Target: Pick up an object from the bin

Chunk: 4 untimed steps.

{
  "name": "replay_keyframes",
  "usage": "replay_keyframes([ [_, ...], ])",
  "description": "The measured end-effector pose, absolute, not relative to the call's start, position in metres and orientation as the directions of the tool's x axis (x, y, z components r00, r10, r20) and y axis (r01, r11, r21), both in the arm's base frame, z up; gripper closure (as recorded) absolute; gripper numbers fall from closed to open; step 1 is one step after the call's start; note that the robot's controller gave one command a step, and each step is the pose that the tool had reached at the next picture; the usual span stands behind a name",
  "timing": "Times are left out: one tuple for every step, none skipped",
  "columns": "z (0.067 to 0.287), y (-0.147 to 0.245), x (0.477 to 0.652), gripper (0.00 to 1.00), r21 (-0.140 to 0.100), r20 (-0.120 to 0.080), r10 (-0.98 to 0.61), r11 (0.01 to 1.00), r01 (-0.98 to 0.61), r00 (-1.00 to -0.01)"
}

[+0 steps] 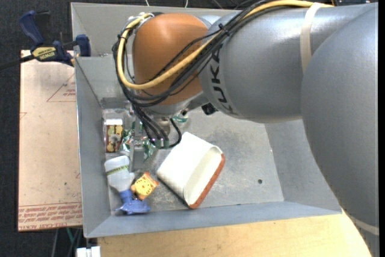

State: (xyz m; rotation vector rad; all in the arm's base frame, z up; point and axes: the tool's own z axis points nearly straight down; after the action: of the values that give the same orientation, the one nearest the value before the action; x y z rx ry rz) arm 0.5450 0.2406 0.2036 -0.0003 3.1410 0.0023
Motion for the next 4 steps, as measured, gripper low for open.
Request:
replay_keyframes([
  [0.076,0.178,0.556,0.00,0.007,-0.012,-0.099,0.995,-0.099,-0.995],
  [0.152,0.172,0.556,0.00,0.009,-0.013,-0.001,1.000,-0.001,-1.000],
  [0.107,0.235,0.515,0.00,-0.002,-0.041,-0.186,0.982,-0.186,-0.982],
  [0.070,0.185,0.583,0.00,0.007,-0.021,-0.122,0.992,-0.122,-0.992],
])
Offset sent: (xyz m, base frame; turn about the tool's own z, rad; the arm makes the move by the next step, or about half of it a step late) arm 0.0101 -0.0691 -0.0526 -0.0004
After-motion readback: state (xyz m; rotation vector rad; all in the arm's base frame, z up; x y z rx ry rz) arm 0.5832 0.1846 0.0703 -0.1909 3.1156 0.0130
